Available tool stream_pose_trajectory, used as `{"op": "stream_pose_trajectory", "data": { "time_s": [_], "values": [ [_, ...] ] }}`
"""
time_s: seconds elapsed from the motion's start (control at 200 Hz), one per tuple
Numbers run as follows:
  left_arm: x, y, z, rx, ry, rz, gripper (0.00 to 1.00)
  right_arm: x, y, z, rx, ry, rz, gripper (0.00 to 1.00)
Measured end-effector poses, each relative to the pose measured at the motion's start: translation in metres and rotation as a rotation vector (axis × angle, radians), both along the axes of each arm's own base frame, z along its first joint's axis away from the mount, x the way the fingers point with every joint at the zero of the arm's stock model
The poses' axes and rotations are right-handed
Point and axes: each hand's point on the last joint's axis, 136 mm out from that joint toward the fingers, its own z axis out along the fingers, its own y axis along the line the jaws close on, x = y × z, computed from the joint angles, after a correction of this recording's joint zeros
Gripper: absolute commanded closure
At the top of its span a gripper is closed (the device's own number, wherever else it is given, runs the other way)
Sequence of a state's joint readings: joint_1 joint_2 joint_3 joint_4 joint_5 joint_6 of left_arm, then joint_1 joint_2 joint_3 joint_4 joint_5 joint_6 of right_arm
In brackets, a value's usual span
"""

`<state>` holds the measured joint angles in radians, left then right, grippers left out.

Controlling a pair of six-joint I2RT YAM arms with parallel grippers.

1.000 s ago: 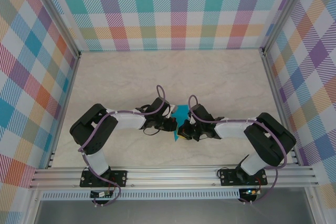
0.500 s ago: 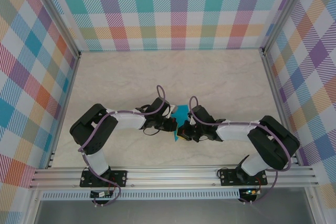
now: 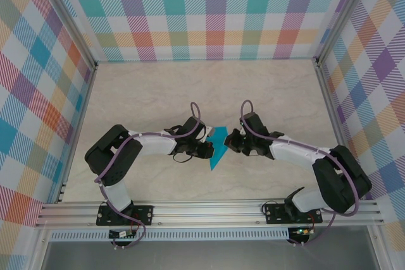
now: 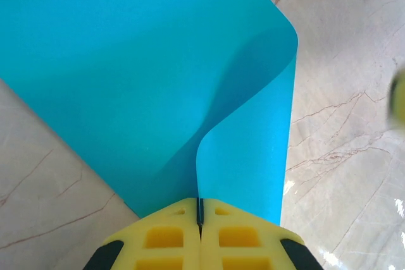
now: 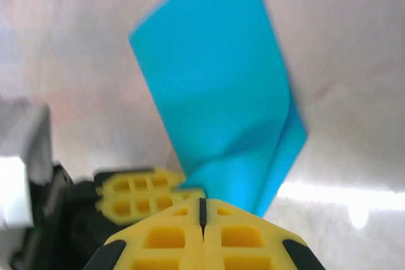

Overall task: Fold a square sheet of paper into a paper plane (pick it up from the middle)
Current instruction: Third fold the triangle at the center of the table.

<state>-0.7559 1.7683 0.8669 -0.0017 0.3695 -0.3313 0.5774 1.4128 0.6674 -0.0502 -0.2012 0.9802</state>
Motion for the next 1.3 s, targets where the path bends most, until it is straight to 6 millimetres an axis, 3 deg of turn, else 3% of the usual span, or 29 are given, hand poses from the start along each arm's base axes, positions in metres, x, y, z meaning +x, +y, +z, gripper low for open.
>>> {"op": "stream_pose_trajectory", "data": {
  "time_s": [0.135, 0.345, 0.555, 1.3],
  "values": [
    [0.000, 0.000, 0.000, 0.001, -0.002, -0.003, 0.97, 0.030, -0.004, -0.001, -0.047, -0.008, 0.008, 1.00],
    [0.000, 0.000, 0.000, 0.002, -0.002, -0.005, 0.97, 0.051, 0.012, -0.027, -0.114, 0.047, 0.106, 1.00],
    [-0.001, 0.001, 0.000, 0.010, 0.005, -0.006, 0.98, 0.048, 0.012, -0.052, -0.171, 0.107, 0.170, 1.00],
    [-0.003, 0.001, 0.001, 0.016, 0.009, -0.024, 0.96, 0.049, 0.012, -0.052, -0.191, 0.100, 0.212, 1.00]
  ]
}}
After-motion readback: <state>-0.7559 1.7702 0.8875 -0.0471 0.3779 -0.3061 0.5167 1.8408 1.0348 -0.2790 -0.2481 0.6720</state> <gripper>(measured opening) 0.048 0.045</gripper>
